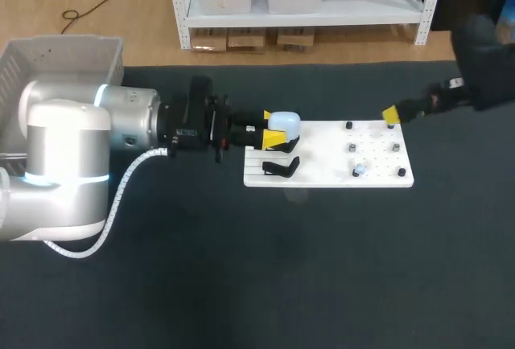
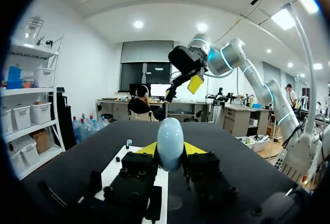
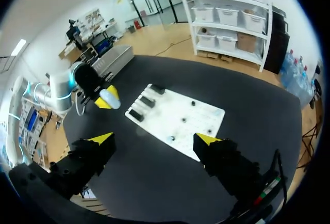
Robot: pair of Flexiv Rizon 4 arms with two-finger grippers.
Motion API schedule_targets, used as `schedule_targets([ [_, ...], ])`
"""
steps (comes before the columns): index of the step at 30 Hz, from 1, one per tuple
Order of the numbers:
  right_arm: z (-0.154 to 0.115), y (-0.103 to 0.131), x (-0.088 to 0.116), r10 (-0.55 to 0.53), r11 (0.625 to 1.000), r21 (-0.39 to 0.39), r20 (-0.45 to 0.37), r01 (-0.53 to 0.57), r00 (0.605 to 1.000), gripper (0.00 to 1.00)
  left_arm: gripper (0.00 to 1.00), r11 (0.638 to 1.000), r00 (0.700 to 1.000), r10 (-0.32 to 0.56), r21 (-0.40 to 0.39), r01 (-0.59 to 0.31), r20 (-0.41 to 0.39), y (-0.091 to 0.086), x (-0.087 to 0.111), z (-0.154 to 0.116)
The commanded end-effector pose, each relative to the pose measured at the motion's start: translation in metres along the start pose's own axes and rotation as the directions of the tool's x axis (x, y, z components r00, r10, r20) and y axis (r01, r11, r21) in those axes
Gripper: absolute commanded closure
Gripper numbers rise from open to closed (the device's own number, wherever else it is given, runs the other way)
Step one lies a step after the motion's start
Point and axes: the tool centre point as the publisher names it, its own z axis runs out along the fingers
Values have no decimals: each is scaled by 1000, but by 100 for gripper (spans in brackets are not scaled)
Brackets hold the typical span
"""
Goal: Pick up each earbud case from the left stands, insert the matching earbuds, close the lid, and place the case in the box.
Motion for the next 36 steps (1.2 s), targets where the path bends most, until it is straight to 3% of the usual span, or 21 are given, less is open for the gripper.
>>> schedule_targets([
  [1, 7, 21, -2, -14, 999, 51, -32, 15, 999, 0, 100, 1000, 1000, -1, -14, 2, 12, 0, 6, 1],
  [15, 36, 58, 0, -26, 988, 151, -117, 44, 993, 0, 100, 999, 1000, -13, -29, 14, 23, 0, 14, 2],
  [36, 73, 86, 3, -84, 983, 143, -226, 119, 970, 0, 100, 1000, 1000, -8, -18, 8, 14, -2, 18, -1],
])
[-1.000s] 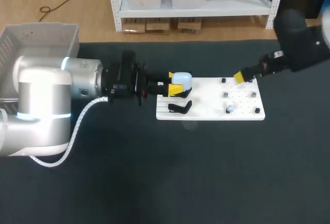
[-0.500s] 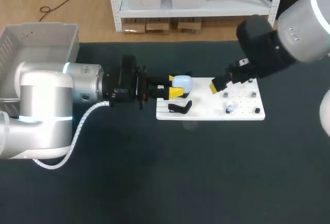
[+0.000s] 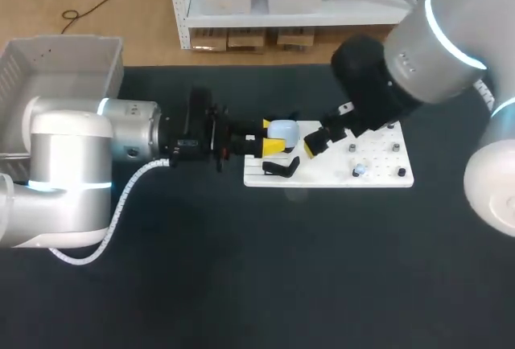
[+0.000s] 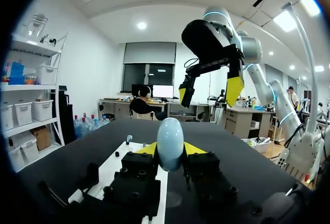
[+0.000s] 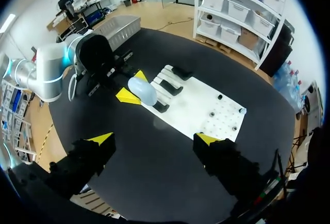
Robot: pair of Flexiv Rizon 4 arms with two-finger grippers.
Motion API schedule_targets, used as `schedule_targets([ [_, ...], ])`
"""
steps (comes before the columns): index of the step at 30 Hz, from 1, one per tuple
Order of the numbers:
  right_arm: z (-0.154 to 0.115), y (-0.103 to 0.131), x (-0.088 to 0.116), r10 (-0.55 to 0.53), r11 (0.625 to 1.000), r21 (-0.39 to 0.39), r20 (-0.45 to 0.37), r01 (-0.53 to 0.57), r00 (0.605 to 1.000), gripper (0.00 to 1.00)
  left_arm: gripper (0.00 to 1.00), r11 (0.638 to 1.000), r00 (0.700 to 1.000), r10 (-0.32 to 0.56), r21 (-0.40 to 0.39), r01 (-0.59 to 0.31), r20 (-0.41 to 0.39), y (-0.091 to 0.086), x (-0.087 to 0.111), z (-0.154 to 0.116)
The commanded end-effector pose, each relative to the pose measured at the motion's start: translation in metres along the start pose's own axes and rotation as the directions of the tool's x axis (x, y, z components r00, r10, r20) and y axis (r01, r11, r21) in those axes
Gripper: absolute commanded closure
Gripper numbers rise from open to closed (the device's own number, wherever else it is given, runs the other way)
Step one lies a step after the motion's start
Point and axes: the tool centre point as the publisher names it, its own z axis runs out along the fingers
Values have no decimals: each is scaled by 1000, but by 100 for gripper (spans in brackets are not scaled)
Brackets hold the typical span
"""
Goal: Pick up each earbud case from the left stands, insert the matching earbuds, close the lid, and place the case in the box.
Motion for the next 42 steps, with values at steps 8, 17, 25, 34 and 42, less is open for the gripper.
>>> schedule_targets([
  [8, 19, 13, -16, -23, 1000, -12, -27, 23, 999, 0, 100, 1000, 1000, 5, 2, -5, -7, 0, 1, -2],
  [17, 29, 10, -28, -25, 1000, -17, -23, 24, 999, 0, 100, 1000, 1000, 5, 2, -5, -7, 0, 1, -2],
  [25, 40, 6, -31, -18, 1000, -17, -40, 17, 999, 0, 100, 1000, 1000, 5, 2, -5, -7, 0, 1, -2],
  [34, 49, 0, -38, -4, 1000, -7, -51, 3, 999, 0, 100, 1000, 1000, 5, 2, -5, -7, 0, 1, -2],
  [42, 53, -6, -39, 8, 1000, 4, -60, -8, 998, 0, 100, 1000, 1000, 5, 2, -5, -7, 0, 1, -2],
])
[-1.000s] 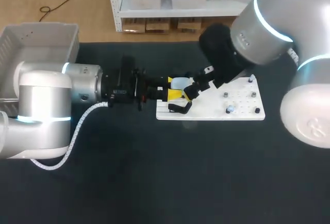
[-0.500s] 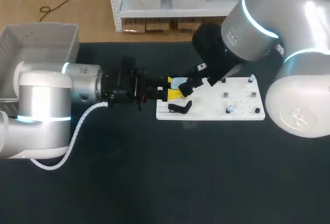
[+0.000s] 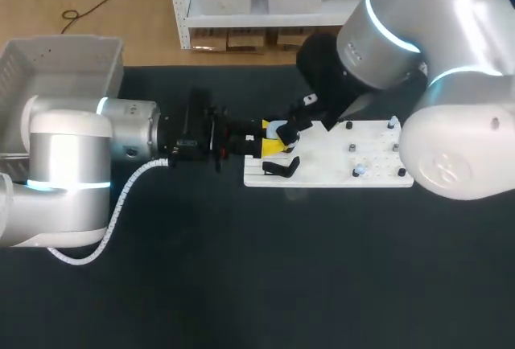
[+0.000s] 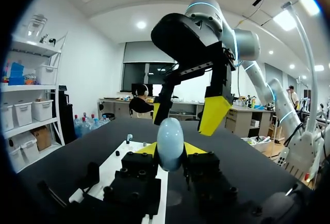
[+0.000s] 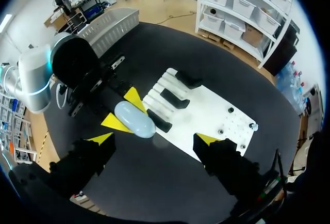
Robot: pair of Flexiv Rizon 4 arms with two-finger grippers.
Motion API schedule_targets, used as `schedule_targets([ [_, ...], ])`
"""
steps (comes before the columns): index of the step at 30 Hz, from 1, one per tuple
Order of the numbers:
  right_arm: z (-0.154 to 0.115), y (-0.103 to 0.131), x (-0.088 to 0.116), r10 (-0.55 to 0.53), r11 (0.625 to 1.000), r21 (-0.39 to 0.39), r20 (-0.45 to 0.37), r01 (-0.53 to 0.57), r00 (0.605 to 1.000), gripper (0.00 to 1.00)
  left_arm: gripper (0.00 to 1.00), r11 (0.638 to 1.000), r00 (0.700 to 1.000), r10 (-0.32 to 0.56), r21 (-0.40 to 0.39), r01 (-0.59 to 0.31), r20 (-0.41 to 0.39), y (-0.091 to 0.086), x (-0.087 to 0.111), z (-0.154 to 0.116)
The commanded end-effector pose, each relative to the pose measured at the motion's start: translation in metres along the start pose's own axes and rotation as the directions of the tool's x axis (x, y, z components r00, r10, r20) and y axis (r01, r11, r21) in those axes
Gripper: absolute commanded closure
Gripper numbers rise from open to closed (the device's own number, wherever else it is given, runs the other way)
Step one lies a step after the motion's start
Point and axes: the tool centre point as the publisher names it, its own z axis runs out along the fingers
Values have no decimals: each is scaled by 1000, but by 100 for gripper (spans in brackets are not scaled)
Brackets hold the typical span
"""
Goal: Pick up each earbud case from the left stands, insert the matching earbuds, close the lid, and place the case in the box.
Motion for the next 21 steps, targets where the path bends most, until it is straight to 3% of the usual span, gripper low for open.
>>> schedule_targets([
  [1, 1, -2, -2, 5, 1000, 5, -3, -4, 1000, 0, 100, 1000, 1000, 1, 0, -1, 1, 0, 0, -1],
  [21, 3, -14, -5, 31, 999, 41, -2, -31, 1000, 0, 100, 1000, 1000, 1, 0, -1, 1, 0, 0, -1],
])
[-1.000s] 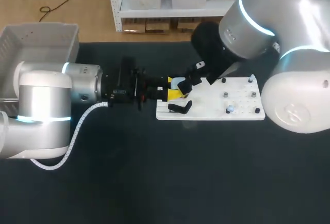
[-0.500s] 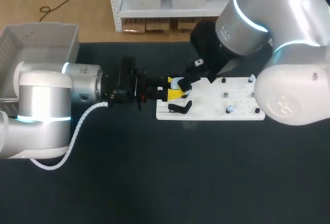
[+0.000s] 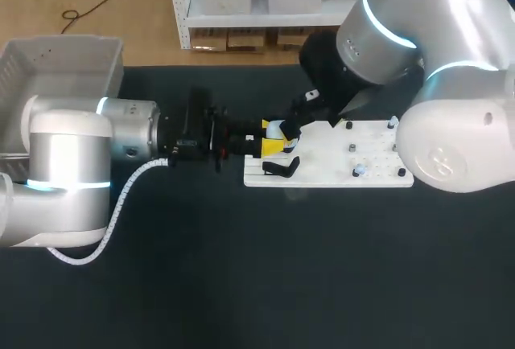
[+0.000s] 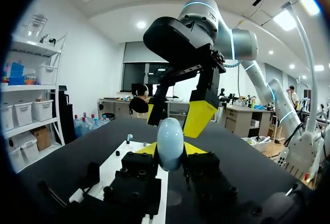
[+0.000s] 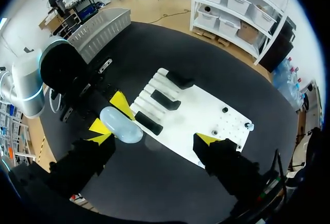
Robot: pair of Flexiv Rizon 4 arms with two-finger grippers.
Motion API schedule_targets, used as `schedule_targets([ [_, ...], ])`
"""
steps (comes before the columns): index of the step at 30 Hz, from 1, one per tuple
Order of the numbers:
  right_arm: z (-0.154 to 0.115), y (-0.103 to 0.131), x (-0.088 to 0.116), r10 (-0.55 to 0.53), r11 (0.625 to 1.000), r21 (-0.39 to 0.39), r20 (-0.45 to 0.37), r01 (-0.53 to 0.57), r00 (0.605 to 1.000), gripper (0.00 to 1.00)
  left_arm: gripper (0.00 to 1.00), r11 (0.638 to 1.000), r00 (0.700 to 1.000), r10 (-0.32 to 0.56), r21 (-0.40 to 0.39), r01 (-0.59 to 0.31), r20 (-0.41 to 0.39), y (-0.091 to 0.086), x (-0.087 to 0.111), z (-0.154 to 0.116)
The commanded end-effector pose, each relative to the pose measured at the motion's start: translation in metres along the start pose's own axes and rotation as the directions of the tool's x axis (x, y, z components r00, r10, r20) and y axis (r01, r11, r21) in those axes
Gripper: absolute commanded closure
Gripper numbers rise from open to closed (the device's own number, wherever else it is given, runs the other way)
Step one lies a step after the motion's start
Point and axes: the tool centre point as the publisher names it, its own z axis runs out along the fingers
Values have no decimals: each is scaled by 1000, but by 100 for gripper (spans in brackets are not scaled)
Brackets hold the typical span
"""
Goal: Pick up each earbud case from the left stands, insert the matching earbuds, close the lid, and place the case in the box.
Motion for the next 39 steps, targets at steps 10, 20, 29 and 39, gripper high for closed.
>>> schedule_targets([
  [10, -7, -3, -7, 11, 1000, 20, 24, -12, 1000, 0, 100, 1000, 1000, 1, 1, -1, 1, -1, 0, 0],
  [20, -37, -19, -16, 13, 999, 34, 114, -17, 993, 0, 100, 1000, 1000, 1, 1, -1, 1, -1, 0, 0],
  [29, -67, -62, -10, -7, 991, 133, 139, -12, 990, 0, 100, 998, 998, 58, 6, -58, 28, -1, -1, -1],
  [39, -61, -110, 7, -37, 983, 178, 1, 36, 999, 0, 100, 996, 996, 88, 19, -89, 32, 0, -2, -1],
])
